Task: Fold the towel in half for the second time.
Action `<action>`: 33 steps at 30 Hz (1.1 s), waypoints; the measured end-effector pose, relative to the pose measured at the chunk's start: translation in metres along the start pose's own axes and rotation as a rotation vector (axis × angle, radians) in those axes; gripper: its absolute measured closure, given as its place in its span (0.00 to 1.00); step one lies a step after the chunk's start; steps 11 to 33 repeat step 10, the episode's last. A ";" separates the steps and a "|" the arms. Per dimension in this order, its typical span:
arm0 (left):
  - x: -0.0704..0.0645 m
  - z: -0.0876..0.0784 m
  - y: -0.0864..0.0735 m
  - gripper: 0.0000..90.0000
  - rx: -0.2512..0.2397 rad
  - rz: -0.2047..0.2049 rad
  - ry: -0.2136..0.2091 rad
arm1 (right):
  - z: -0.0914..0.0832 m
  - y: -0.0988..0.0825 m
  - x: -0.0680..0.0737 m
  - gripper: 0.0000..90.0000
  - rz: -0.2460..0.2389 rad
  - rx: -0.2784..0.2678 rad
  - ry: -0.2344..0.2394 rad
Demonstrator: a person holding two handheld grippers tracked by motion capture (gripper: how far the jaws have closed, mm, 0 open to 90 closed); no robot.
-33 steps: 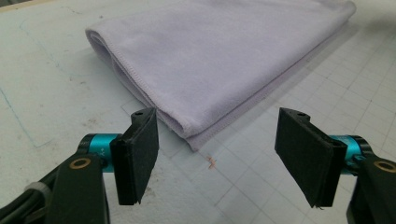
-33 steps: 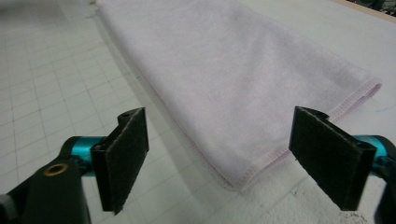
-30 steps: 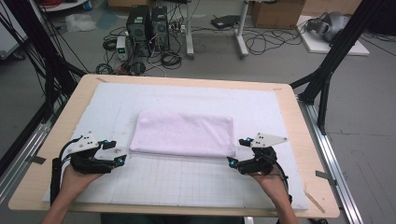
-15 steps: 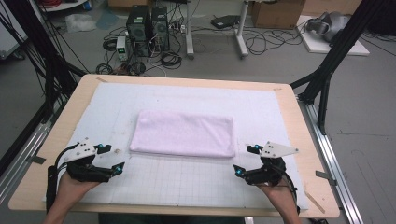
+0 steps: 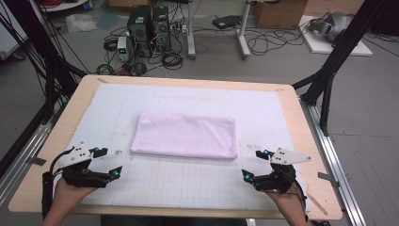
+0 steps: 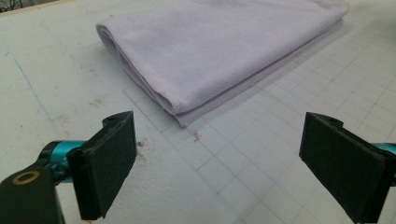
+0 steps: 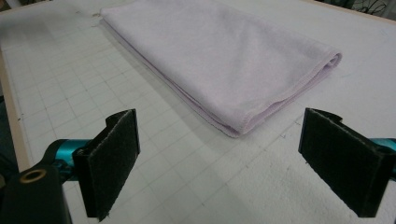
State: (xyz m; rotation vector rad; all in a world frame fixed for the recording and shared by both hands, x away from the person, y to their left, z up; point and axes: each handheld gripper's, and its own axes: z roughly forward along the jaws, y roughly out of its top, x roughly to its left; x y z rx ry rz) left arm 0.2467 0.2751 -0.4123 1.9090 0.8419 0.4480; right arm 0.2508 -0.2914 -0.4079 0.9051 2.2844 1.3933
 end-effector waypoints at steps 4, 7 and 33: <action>0.000 0.000 -0.001 0.13 0.004 0.000 -0.003 | 0.001 0.000 0.000 0.13 -0.004 0.002 0.002; 0.000 0.000 -0.001 0.13 0.002 -0.001 -0.002 | 0.002 0.001 0.001 0.13 -0.001 -0.001 0.002; 0.000 -0.001 -0.001 0.13 0.002 -0.003 0.001 | 0.003 0.002 0.000 0.13 -0.004 -0.003 0.007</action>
